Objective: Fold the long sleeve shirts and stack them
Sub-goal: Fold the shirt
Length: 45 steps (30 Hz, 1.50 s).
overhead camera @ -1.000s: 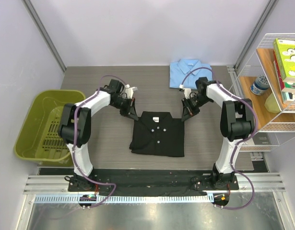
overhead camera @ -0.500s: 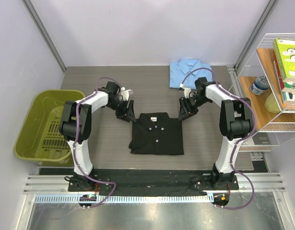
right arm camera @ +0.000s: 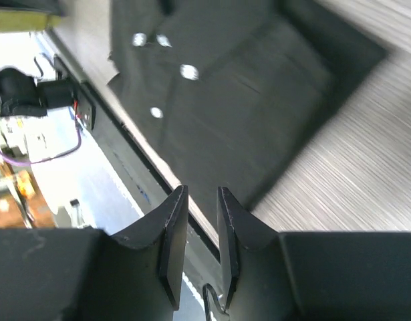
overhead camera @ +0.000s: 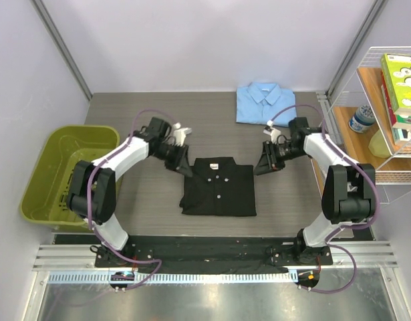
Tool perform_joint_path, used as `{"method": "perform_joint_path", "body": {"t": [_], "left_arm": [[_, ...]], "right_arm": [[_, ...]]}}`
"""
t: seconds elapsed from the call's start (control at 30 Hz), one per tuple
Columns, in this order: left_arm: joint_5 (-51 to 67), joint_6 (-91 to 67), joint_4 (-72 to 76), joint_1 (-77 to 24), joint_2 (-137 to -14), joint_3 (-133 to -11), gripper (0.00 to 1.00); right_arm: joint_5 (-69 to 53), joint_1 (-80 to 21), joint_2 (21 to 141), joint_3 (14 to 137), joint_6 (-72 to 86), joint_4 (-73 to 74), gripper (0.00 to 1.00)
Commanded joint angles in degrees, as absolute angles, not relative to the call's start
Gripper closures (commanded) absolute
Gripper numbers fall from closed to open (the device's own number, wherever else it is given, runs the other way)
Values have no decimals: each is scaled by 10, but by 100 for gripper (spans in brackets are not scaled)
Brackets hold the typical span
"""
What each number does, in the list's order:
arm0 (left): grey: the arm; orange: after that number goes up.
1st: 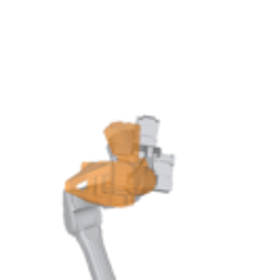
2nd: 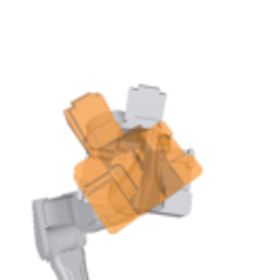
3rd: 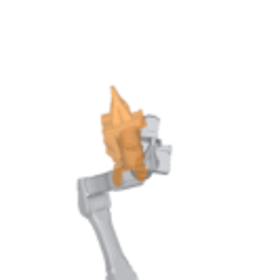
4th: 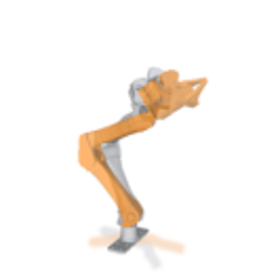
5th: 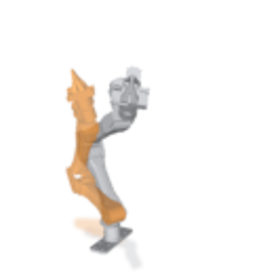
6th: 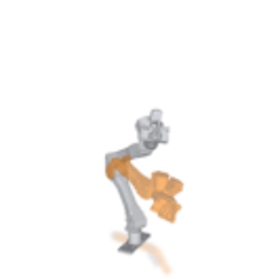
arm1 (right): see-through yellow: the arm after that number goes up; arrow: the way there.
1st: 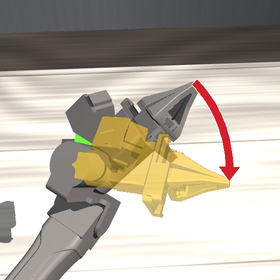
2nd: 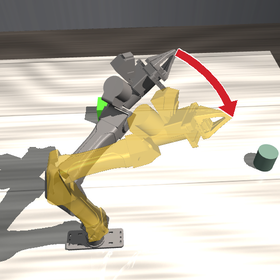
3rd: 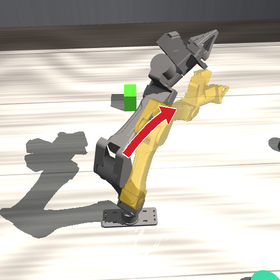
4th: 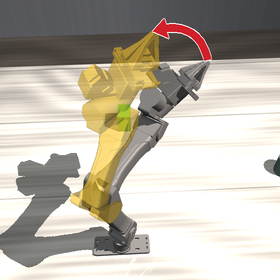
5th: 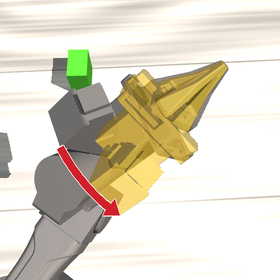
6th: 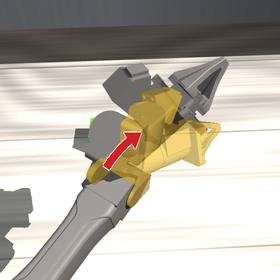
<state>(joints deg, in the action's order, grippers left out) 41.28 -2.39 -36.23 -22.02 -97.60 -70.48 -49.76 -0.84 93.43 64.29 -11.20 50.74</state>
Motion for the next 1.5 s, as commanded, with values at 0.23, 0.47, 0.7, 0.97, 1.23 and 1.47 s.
{"method": "perform_joint_path", "body": {"t": [0.23, 0.47, 0.7, 0.97, 1.23, 1.47], "left_arm": [[398, -203, -289, -154, -825, -459, 92], [468, -222, -223, -153, -880, -488, 79], [442, -299, -145, -123, -909, -491, 63], [434, -323, -42, -112, -983, -518, 52], [492, -373, 74, -112, -1042, -531, 71], [511, -381, 101, -141, -975, -509, 94]], "right_arm": [[-440, -178, 951, 665, -111, 445, 74], [-455, -178, 962, 667, -124, 451, 68], [-491, -217, 954, 715, 35, 297, 65], [-474, -274, 1015, 751, 206, 170, 55], [-480, -279, 1042, 782, 271, 166, 42], [-489, -278, 1044, 769, 366, 161, 43]]}}
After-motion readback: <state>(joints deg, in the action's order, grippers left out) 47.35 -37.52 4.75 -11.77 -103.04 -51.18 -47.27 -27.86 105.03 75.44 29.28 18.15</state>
